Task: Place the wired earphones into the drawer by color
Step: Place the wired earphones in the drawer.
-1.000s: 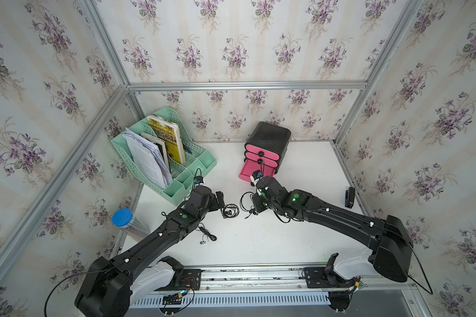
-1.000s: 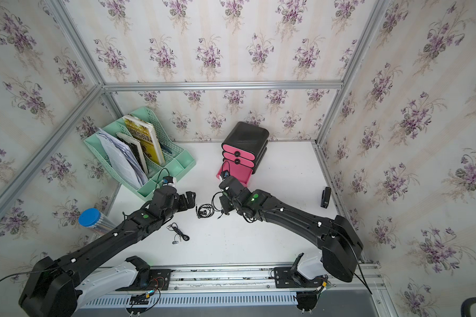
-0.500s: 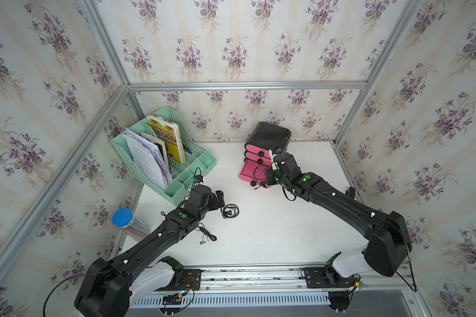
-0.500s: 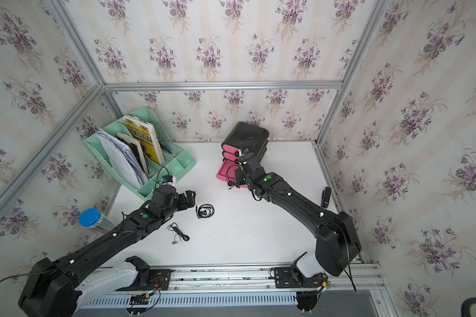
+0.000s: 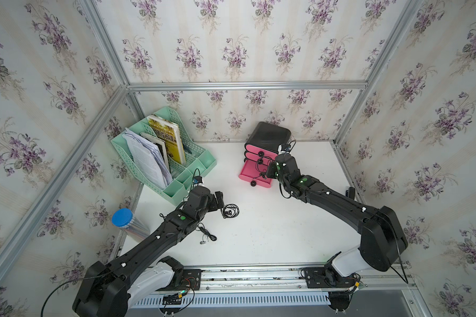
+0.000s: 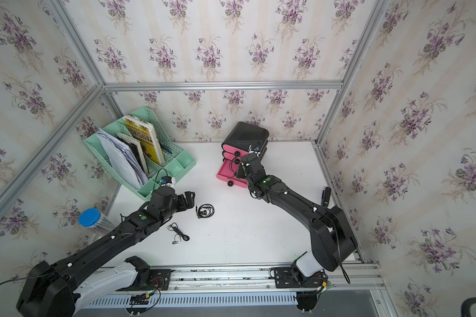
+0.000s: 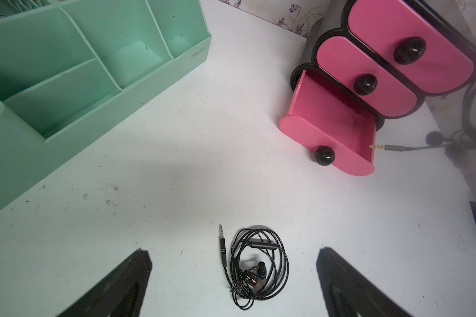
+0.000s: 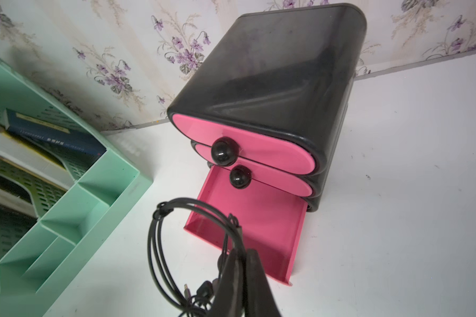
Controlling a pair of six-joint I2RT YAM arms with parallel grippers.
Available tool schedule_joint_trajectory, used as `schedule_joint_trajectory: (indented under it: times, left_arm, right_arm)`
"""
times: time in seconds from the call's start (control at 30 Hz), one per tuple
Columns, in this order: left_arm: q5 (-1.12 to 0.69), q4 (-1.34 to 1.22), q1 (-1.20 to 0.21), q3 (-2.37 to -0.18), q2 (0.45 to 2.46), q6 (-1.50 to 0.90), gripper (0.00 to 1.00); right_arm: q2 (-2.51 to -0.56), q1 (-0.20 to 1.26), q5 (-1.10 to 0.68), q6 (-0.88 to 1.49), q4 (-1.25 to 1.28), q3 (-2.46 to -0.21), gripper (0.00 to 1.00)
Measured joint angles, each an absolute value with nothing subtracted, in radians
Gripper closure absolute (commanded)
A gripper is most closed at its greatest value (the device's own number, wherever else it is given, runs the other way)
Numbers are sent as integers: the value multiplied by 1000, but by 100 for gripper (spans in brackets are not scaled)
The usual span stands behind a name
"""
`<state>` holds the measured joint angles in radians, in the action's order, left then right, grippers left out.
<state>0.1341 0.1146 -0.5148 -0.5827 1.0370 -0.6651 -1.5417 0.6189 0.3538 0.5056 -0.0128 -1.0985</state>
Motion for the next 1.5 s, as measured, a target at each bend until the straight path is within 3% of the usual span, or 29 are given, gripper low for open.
schedule_joint_trajectory:
  times: [0.67, 1.5]
  left_arm:
    - [126, 114, -515, -576, 1033, -681, 1]
    - [126, 114, -515, -575, 1039, -687, 1]
  right_arm:
    - [-1691, 619, 474, 576, 282, -1047, 100]
    - [-1871, 619, 482, 602, 318, -1058, 100]
